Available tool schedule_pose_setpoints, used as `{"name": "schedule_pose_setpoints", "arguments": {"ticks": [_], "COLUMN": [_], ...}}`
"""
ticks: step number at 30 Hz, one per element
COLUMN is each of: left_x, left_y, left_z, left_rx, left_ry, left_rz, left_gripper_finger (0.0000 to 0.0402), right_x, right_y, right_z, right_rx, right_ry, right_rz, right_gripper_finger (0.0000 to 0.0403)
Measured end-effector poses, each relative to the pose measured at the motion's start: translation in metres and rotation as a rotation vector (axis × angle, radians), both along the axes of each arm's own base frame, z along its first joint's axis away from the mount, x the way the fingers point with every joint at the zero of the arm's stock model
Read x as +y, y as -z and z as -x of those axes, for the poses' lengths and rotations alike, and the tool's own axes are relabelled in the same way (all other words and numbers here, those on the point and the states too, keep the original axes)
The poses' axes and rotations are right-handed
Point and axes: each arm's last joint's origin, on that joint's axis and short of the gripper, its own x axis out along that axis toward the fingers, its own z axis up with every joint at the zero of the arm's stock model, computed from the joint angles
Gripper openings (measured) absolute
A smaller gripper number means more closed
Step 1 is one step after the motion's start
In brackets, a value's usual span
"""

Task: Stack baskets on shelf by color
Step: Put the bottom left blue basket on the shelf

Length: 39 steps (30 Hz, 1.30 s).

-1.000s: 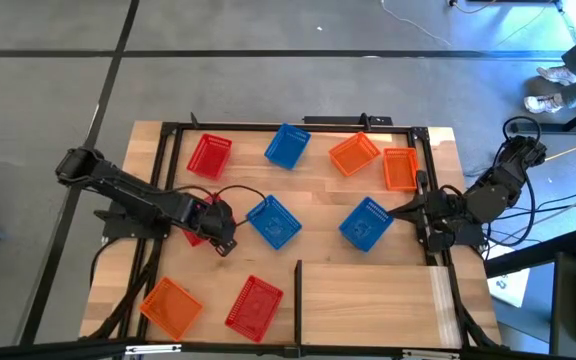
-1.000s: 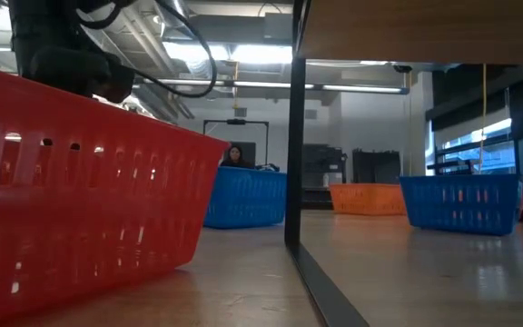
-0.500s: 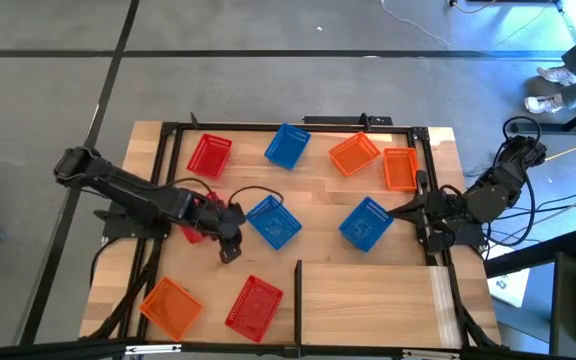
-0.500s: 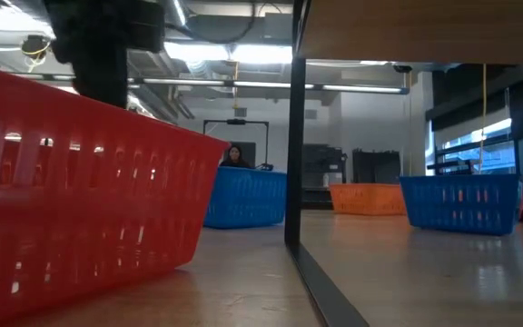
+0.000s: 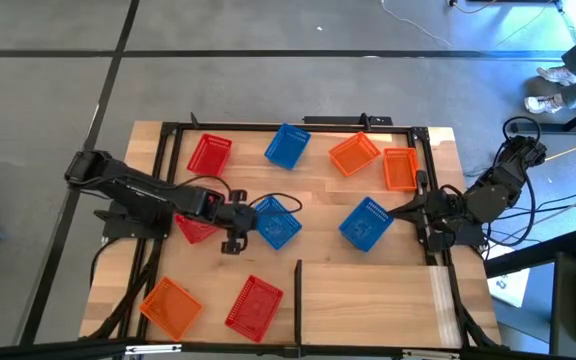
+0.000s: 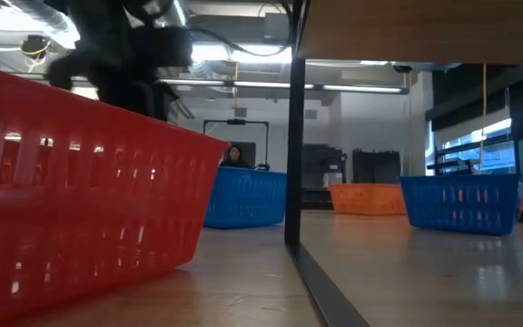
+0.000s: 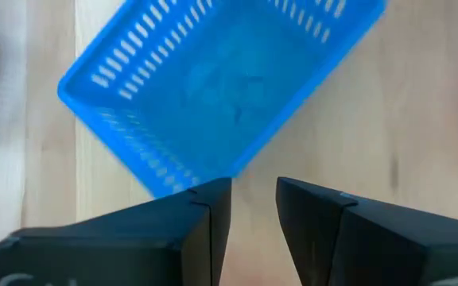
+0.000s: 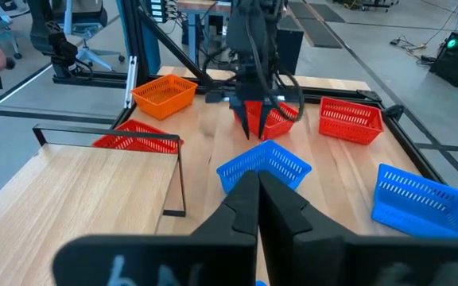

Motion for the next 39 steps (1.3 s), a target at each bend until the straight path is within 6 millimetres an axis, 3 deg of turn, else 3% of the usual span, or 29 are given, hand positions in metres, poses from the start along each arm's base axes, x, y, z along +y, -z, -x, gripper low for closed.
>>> {"name": "schedule_pose_setpoints", "arguments": {"ticks": [19, 23, 27, 32, 39], "left_x": [0.000, 0.000, 0.001, 0.005, 0.005], "left_y": [0.038, 0.039, 0.030, 0.008, -0.049], "left_z": [-0.020, -0.023, -0.029, -0.037, -0.042], "left_rx": [0.098, 0.104, 0.067, 0.072, 0.093], "left_ry": [0.115, 0.094, 0.010, -0.069, -0.154], "left_rz": [-0.073, -0.046, 0.014, 0.053, 0.023], "left_gripper_finger": [0.0092, 0.0062, 0.0008, 0.0002, 0.0001], "right_x": [0.002, 0.002, 0.002, 0.002, 0.002], "right_y": [0.002, 0.002, 0.002, 0.002, 0.002], "right_z": [-0.002, -0.002, -0.002, -0.002, -0.002], "right_rx": [0.014, 0.015, 0.015, 0.015, 0.015], "right_ry": [0.000, 0.001, 0.008, 0.006, 0.005], "right_rz": [0.014, 0.010, -0.015, -0.011, -0.009], "right_gripper_finger": [0.0000, 0.0000, 0.0000, 0.0000, 0.0000]}}
